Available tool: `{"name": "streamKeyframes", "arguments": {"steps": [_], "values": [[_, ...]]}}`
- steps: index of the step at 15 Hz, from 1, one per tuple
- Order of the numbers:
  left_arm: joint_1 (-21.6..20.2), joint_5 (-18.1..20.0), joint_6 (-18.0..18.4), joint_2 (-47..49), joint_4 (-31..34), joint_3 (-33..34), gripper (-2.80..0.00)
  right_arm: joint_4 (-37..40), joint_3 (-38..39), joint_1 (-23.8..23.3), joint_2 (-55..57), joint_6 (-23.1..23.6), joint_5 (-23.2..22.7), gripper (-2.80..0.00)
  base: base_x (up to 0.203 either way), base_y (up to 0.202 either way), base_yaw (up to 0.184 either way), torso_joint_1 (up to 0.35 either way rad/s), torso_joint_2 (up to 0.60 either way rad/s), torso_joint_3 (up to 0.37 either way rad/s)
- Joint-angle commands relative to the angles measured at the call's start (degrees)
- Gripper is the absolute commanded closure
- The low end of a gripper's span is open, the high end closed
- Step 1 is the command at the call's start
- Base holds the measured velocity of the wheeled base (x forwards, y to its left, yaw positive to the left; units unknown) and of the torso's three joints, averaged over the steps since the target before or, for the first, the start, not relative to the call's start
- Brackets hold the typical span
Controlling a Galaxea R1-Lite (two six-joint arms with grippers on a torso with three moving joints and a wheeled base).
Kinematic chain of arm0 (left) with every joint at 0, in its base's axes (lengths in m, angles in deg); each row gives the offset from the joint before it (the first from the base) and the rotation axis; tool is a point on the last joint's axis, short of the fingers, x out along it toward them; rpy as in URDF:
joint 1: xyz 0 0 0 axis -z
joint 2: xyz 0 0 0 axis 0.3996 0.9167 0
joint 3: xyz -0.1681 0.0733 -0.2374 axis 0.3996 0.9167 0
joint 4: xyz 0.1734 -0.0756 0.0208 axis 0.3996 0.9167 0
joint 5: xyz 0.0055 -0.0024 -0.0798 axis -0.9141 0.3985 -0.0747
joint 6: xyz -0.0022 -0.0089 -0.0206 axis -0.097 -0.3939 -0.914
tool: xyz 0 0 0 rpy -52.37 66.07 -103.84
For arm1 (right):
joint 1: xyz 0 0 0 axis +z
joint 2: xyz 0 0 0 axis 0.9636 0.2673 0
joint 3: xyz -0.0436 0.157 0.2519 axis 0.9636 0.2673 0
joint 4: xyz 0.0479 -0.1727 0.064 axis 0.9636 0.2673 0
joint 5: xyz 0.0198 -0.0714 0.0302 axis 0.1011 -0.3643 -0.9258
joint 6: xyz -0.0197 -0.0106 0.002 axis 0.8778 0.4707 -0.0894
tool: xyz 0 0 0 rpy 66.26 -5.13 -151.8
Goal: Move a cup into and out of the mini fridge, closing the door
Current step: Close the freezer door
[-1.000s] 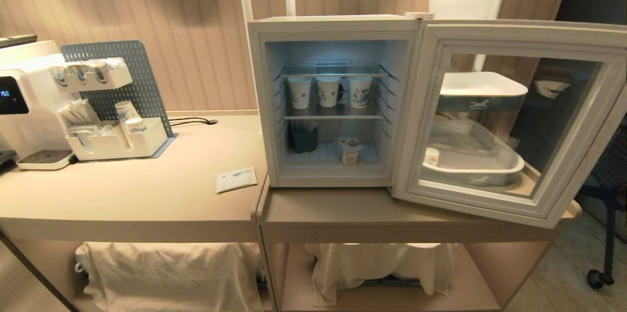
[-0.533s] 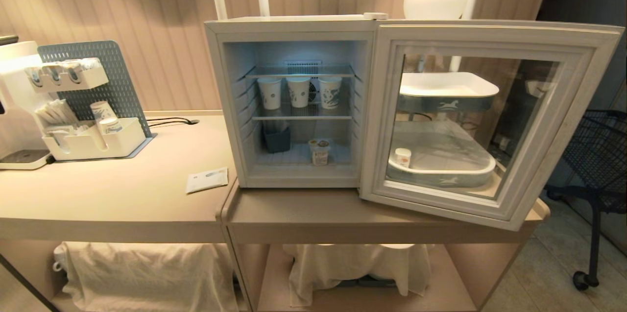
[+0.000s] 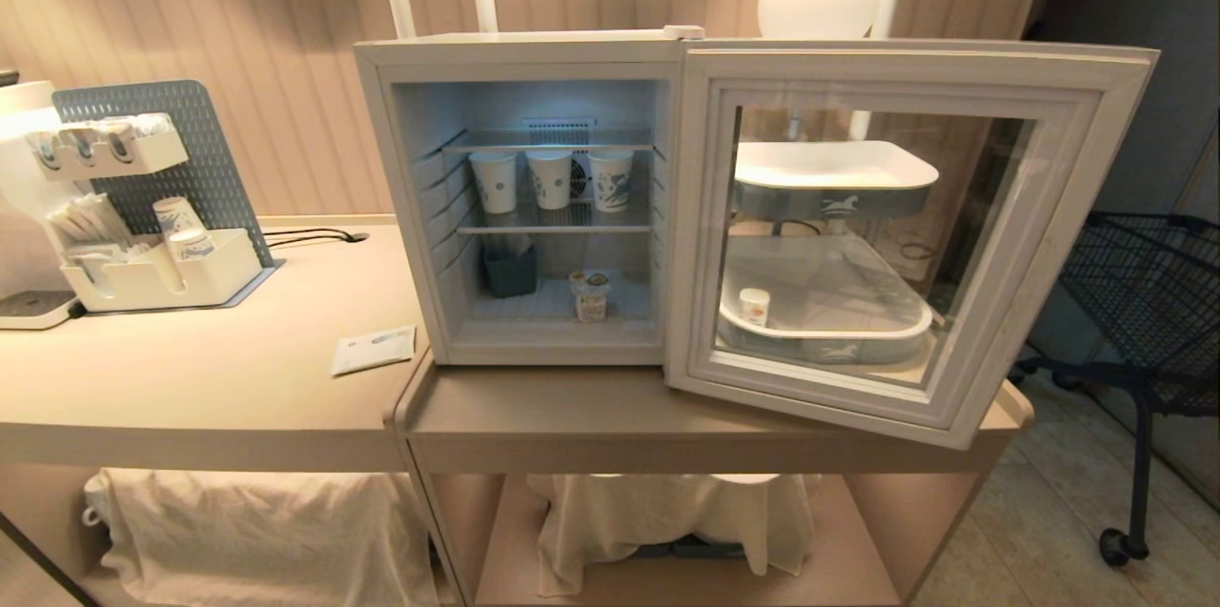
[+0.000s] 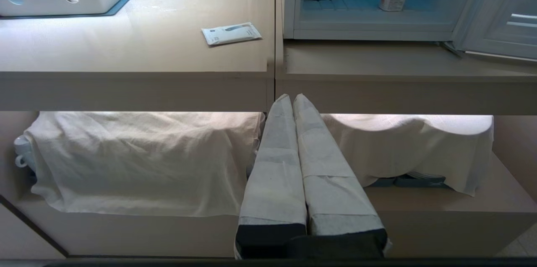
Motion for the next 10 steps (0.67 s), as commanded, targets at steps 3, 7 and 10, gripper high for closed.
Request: {"name": "streamKeyframes", "arguments": {"steps": [3,7,10], "values": [[0.0,0.0,0.0,0.0,0.0,0.0,0.00,0.0,0.0,0.0,0.1,0.0,0.0,0.00,0.000,0.000,0.000,0.000,0.00,0.000],[0.0,0.0,0.0,0.0,0.0,0.1,0.00,0.0,0.0,0.0,0.1,0.0,0.0,0.00,0.000,0.000,0.000,0.000,0.00,0.000],[0.0,0.0,0.0,0.0,0.0,0.1,0.00,0.0,0.0,0.0,0.1,0.0,0.0,0.00,0.000,0.000,0.000,0.000,0.00,0.000]]}}
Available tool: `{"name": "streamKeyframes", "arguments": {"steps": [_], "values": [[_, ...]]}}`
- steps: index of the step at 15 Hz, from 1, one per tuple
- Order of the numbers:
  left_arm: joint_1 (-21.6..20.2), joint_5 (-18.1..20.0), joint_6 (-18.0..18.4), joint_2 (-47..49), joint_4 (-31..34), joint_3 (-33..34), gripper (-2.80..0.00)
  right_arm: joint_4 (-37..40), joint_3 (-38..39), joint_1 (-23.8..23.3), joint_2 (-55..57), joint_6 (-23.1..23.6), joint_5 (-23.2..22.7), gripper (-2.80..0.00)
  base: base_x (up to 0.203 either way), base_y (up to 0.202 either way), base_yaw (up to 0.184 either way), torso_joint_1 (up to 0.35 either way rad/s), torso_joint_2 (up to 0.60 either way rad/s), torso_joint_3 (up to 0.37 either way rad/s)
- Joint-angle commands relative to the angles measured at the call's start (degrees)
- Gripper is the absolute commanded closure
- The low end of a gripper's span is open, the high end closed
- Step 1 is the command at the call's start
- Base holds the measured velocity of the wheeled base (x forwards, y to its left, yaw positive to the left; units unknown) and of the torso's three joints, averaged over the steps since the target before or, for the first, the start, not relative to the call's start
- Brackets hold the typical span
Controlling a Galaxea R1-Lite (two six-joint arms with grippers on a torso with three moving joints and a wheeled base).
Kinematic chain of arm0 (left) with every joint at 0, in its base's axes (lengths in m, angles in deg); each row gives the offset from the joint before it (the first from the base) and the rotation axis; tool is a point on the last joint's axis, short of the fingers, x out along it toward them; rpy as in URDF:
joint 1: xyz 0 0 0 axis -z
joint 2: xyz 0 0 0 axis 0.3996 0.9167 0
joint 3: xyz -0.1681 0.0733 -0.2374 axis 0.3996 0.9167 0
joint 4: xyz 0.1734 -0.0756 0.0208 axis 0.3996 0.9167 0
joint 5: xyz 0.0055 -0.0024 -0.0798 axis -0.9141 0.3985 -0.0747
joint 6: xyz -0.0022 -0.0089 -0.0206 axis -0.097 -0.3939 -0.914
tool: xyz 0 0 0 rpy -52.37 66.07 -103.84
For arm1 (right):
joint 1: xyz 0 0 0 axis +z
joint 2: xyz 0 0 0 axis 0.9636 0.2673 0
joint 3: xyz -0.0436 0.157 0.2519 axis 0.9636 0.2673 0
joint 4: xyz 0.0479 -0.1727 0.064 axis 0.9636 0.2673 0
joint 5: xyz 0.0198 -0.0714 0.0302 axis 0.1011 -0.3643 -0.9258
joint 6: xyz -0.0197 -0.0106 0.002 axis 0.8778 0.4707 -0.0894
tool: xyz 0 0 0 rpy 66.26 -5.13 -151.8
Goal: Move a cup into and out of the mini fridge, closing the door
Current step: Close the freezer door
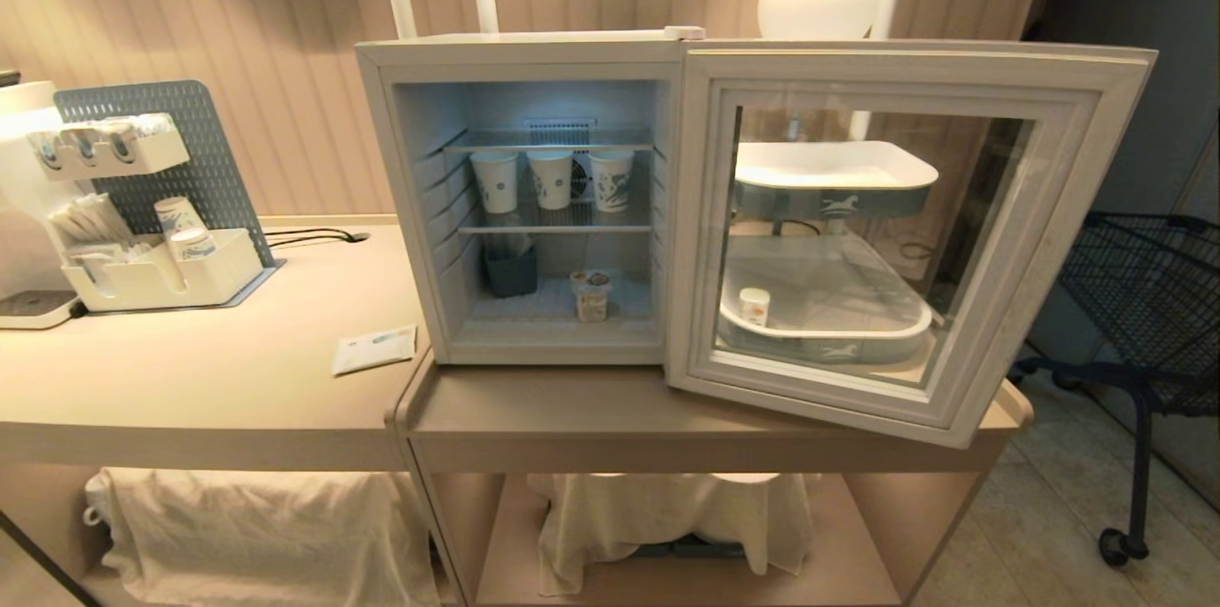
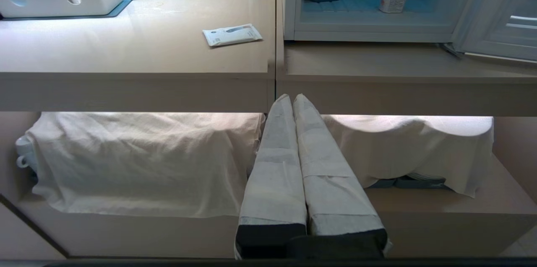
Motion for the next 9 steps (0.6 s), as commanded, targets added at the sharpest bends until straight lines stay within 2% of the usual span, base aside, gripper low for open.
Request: {"name": "streamKeyframes", "arguments": {"steps": [1,3,7,9], "values": [[0.0,0.0,0.0,0.0,0.0,0.1,0.00,0.0,0.0,0.0,0.1,0.0,0.0,0.00,0.000,0.000,0.000,0.000,0.00,0.000],[0.0,0.0,0.0,0.0,0.0,0.1,0.00,0.0,0.0,0.0,0.1,0.0,0.0,0.00,0.004,-0.086,0.007,0.001,0.00,0.001],[0.0,0.0,0.0,0.0,0.0,0.0,0.00,0.0,0.0,0.0,0.1,0.0,0.0,0.00,0.000,-0.163,-0.001,0.003,0.00,0.002],[0.0,0.0,0.0,0.0,0.0,0.1,0.00,0.0,0.0,0.0,0.1,0.0,0.0,0.00,0.000,0.000,0.000,0.000,0.00,0.000]]}}
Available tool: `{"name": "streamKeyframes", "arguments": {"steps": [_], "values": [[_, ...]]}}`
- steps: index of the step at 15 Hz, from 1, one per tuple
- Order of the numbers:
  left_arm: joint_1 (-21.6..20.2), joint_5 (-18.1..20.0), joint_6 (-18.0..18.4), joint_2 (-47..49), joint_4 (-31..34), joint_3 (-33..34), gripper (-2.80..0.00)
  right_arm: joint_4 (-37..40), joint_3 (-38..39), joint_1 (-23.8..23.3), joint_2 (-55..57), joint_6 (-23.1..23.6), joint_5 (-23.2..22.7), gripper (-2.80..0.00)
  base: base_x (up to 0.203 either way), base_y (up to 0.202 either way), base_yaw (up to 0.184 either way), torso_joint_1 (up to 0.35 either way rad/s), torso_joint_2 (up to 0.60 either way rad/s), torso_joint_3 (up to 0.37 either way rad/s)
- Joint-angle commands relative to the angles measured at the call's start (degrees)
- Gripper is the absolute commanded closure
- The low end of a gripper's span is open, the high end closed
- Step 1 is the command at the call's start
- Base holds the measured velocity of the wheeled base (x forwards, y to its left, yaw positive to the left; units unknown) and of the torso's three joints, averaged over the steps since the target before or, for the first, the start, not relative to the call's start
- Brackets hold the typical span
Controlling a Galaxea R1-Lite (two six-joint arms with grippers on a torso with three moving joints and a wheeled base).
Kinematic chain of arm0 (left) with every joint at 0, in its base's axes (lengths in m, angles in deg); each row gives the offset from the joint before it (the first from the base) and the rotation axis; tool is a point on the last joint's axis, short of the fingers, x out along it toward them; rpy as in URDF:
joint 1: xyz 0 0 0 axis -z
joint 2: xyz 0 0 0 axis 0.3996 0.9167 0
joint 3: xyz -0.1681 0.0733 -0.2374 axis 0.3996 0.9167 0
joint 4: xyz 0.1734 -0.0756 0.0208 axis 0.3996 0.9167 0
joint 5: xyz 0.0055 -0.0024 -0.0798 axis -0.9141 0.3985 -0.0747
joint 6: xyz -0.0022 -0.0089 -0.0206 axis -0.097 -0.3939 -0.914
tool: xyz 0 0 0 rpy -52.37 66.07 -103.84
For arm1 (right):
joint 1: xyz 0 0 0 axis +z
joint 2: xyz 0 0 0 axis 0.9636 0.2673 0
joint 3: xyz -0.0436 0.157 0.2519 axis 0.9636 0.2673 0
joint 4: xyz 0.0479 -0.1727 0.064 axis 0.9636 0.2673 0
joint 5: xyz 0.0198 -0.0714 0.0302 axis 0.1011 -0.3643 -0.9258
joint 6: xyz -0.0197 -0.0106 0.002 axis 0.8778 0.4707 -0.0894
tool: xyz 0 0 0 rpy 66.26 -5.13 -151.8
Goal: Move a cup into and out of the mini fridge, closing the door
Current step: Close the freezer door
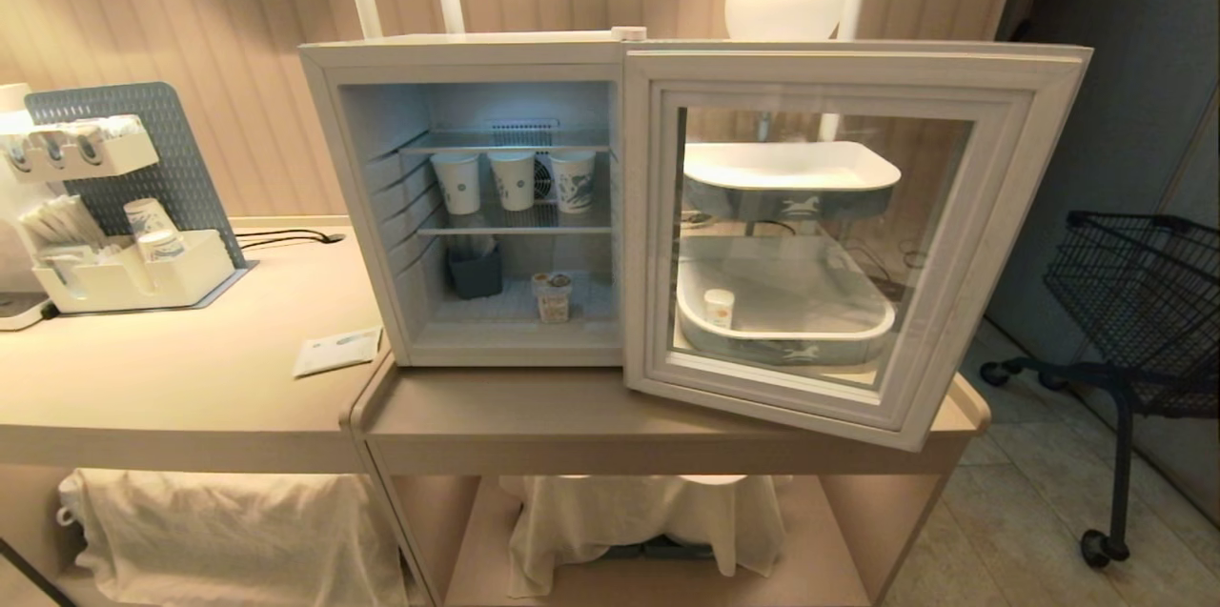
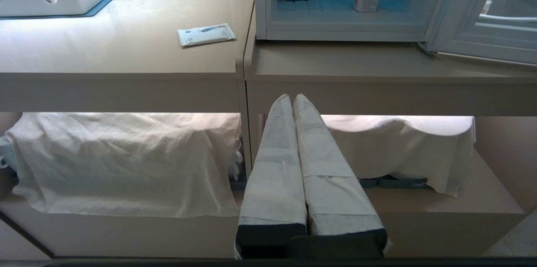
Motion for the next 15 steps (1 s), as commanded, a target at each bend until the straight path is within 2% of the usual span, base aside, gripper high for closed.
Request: {"name": "streamKeyframes", "arguments": {"steps": [1,4,10,13,15], "values": [[0.0,0.0,0.0,0.0,0.0,0.1,0.00,0.0,-0.1,0.0,0.1,0.0,0.0,0.00,0.000,0.000,0.000,0.000,0.00,0.000],[0.0,0.0,0.0,0.0,0.0,0.1,0.00,0.0,0.0,0.0,0.1,0.0,0.0,0.00,0.031,0.000,0.001,0.002,0.00,0.001],[0.0,0.0,0.0,0.0,0.0,0.1,0.00,0.0,0.0,0.0,0.1,0.0,0.0,0.00,0.169,0.000,0.001,0.004,0.00,0.002],[0.0,0.0,0.0,0.0,0.0,0.1,0.00,0.6,-0.3,0.0,0.2,0.1,0.0,0.00,0.000,0.000,0.000,0.000,0.00,0.000],[0.0,0.0,0.0,0.0,0.0,0.1,0.00,1.0,-5.0,0.0,4.5,-1.3,0.4,0.00,0.000,0.000,0.000,0.000,0.00,0.000]]}}
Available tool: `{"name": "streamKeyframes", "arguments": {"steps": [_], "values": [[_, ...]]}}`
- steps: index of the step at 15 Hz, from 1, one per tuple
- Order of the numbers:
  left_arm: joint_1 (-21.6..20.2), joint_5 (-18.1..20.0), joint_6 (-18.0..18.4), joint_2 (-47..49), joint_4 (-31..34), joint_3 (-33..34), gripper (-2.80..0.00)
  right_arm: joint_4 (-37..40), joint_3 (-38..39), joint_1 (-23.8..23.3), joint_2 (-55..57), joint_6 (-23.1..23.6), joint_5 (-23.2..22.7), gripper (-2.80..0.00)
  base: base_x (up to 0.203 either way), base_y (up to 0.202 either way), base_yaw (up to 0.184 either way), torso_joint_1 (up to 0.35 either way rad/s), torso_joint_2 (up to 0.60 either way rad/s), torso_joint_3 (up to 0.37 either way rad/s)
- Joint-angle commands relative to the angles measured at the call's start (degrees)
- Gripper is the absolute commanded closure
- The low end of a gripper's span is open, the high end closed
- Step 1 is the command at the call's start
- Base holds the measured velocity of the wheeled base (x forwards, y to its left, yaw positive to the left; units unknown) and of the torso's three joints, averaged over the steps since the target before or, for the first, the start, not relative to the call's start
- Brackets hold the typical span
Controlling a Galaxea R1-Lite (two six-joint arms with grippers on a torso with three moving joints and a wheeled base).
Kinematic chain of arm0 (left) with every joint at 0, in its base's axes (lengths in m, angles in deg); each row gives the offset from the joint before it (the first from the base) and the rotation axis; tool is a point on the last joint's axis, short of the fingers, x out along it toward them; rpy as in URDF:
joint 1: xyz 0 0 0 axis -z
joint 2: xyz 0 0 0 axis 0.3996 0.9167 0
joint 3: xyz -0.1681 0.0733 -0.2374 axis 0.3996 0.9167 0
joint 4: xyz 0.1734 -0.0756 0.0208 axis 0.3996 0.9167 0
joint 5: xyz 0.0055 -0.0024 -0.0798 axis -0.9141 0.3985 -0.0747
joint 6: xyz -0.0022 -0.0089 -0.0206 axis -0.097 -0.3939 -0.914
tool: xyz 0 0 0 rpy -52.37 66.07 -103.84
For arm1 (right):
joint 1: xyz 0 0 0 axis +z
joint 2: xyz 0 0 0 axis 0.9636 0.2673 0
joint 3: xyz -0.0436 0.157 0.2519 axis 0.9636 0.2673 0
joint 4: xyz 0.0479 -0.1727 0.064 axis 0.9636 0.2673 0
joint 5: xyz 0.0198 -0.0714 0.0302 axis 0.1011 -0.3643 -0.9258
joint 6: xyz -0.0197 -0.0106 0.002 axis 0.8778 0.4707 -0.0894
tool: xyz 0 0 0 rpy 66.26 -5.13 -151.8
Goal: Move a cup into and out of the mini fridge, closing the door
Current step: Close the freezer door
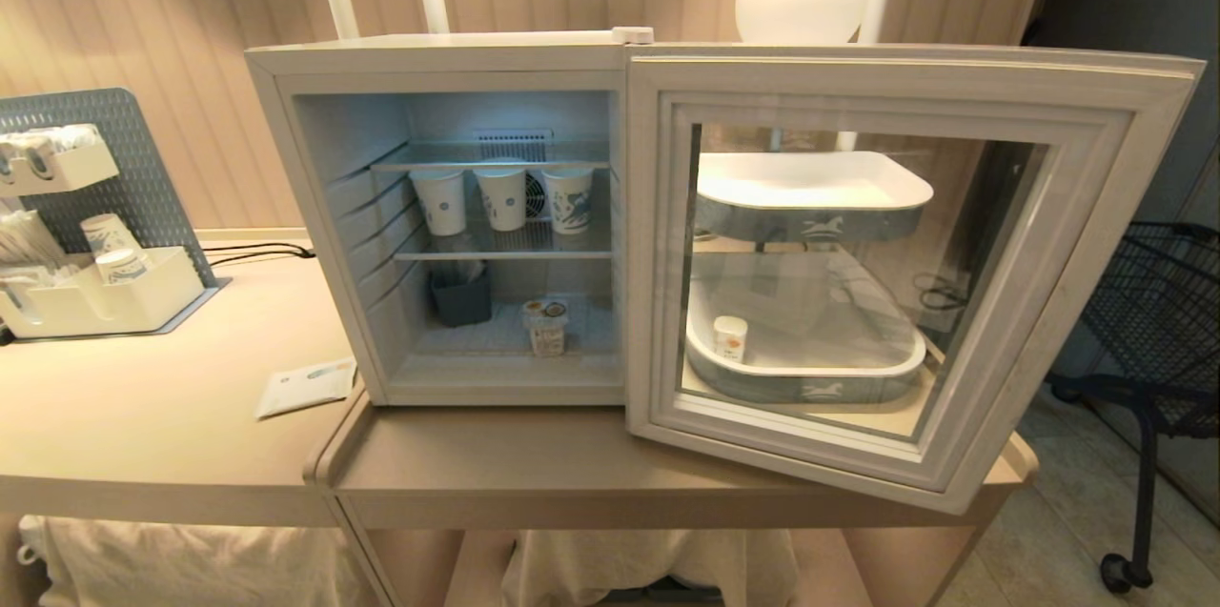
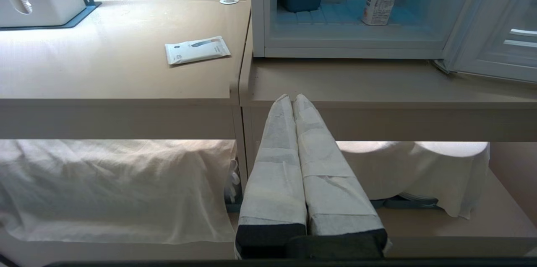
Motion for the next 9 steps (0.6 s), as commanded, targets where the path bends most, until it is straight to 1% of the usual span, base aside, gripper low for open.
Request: {"name": "streamKeyframes", "arguments": {"steps": [1,2,4,5,6,7,8,9], "values": [[0.0,0.0,0.0,0.0,0.0,0.1,0.00,0.3,-7.1,-0.1,8.1,-4.1,0.9,0.00,0.000,0.000,0.000,0.000,0.00,0.000],[0.0,0.0,0.0,0.0,0.0,0.1,0.00,0.6,-11.9,-0.1,14.6,-6.8,2.1,0.00,0.000,0.000,0.000,0.000,0.00,0.000],[0.0,0.0,-0.1,0.0,0.0,0.1,0.00,0.2,-21.6,-1.0,33.0,-11.2,4.7,0.00,0.000,0.000,0.000,0.000,0.00,0.000],[0.0,0.0,-0.1,0.0,0.0,0.1,0.00,-0.8,-25.9,-2.5,42.4,-12.8,5.1,0.00,0.000,0.000,0.000,0.000,0.00,0.000],[0.0,0.0,-0.1,0.0,0.0,0.1,0.00,-2.4,-30.6,-4.9,52.2,-14.1,4.6,0.00,0.000,0.000,0.000,0.000,0.00,0.000],[0.0,0.0,-0.1,0.0,0.0,0.1,0.00,-3.9,-35.6,-8.0,61.6,-15.2,3.0,0.00,0.000,0.000,0.000,0.000,0.00,0.000],[0.0,0.0,-0.1,0.0,0.0,0.1,0.00,-5.1,-40.7,-11.4,69.8,-16.3,0.3,0.00,0.000,0.000,0.000,0.000,0.00,0.000],[0.0,0.0,-0.1,0.0,0.0,0.1,0.00,-6.4,-46.1,-16.1,77.4,-17.5,-5.1,0.00,0.000,0.000,0.000,0.000,0.00,0.000]]}}
